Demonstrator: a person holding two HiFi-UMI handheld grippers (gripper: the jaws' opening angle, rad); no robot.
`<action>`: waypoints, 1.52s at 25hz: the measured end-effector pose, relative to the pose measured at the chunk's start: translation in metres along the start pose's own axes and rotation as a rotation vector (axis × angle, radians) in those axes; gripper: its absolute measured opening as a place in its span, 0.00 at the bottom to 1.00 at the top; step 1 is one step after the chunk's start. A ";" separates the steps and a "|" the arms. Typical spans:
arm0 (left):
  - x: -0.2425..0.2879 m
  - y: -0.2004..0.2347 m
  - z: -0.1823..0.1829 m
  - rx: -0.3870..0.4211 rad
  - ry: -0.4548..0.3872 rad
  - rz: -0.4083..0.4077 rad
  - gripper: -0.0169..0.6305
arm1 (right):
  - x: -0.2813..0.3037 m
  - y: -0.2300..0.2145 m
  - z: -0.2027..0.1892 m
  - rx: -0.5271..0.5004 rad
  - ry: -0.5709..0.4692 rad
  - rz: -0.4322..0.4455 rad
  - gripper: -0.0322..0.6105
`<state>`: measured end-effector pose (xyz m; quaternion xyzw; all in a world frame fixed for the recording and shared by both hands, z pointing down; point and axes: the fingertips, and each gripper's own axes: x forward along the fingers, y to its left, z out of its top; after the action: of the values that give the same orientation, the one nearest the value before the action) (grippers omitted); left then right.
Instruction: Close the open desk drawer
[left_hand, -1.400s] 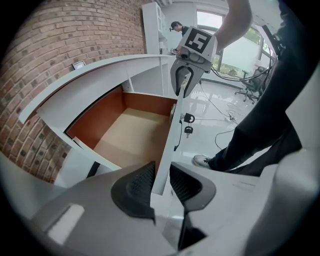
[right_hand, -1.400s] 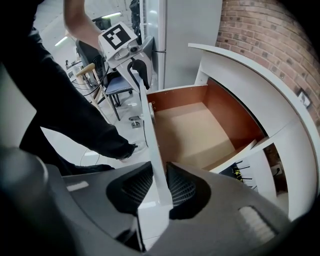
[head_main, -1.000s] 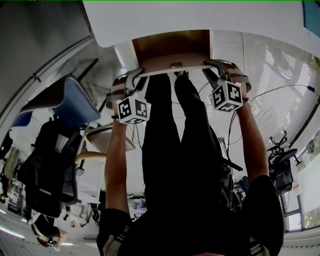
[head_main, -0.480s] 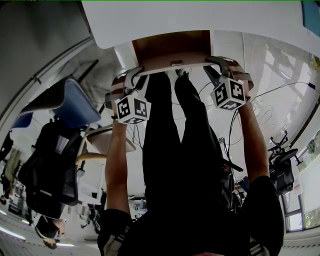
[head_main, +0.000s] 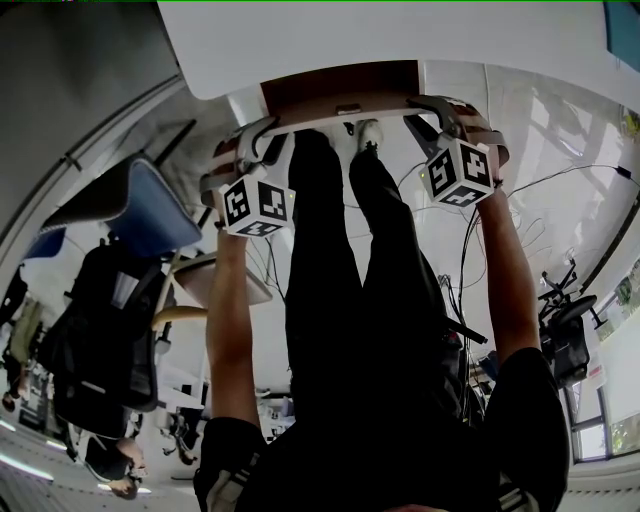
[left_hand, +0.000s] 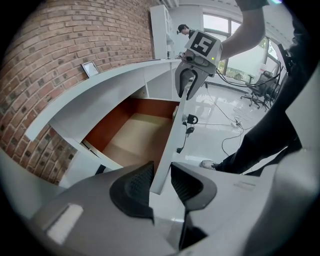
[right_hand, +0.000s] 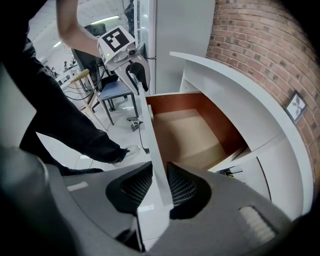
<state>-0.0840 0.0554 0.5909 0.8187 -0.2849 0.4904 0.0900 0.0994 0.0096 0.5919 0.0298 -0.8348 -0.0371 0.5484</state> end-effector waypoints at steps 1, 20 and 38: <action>0.001 0.003 0.001 0.000 -0.002 0.003 0.22 | 0.001 -0.004 0.001 0.000 -0.001 -0.003 0.20; 0.019 0.048 0.019 -0.030 -0.004 0.072 0.24 | 0.008 -0.056 0.004 0.009 -0.023 -0.061 0.21; 0.026 0.085 0.029 -0.038 -0.001 0.142 0.26 | 0.012 -0.093 0.012 0.013 -0.043 -0.114 0.23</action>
<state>-0.0999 -0.0362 0.5874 0.7947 -0.3517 0.4897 0.0703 0.0845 -0.0834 0.5899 0.0801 -0.8435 -0.0632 0.5274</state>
